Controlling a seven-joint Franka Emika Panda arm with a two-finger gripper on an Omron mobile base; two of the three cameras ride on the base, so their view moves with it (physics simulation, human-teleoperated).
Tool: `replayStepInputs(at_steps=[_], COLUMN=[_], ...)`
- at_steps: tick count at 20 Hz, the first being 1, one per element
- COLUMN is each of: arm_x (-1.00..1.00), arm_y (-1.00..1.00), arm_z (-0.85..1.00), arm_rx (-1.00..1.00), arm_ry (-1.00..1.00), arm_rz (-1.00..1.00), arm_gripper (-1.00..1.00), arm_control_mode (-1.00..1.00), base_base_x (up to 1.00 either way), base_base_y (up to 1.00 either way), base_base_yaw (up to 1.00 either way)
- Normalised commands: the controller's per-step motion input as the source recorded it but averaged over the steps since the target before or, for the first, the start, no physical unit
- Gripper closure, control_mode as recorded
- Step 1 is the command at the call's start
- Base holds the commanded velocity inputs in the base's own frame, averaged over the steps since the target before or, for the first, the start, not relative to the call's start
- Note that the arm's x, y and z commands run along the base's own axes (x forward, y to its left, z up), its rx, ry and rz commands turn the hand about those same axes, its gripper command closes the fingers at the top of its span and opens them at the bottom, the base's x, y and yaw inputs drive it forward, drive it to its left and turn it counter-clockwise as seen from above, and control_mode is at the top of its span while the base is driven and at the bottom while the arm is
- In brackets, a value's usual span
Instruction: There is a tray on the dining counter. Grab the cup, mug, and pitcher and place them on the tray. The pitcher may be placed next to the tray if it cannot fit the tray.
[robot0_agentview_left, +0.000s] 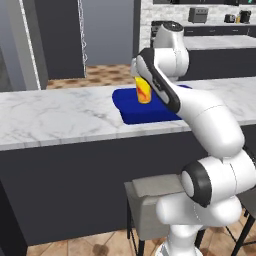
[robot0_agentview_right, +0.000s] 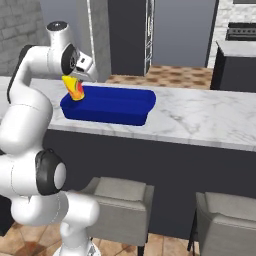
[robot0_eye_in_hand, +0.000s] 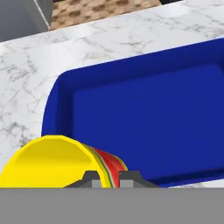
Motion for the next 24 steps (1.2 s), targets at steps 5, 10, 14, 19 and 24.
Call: replayStepInputs(at_steps=[5, 10, 14, 19, 24], arm_x=[0.33, 0.31, 0.43, 0.4, 0.37], arm_y=[0.01, 0.07, 0.09, 0.08, 0.05], arm_z=[-0.11, -0.04, -0.13, -0.12, -0.11], arm_rx=[0.0, 0.0, 0.0, 0.0, 0.01], arm_ry=[0.0, 0.02, 0.0, 0.01, 0.01], arm_rz=[0.0, 0.0, 0.0, 0.0, 0.0], arm_gripper=[1.0, 1.0, 1.0, 1.0, 1.0], arm_control_mode=[-1.0, -1.0, -1.0, -1.0, -1.0], base_base_x=[0.0, 0.0, 0.0, 0.0, 0.0], base_base_y=[0.0, 0.0, 0.0, 0.0, 0.0], base_base_yaw=[0.0, 0.0, 0.0, 0.0, 0.0])
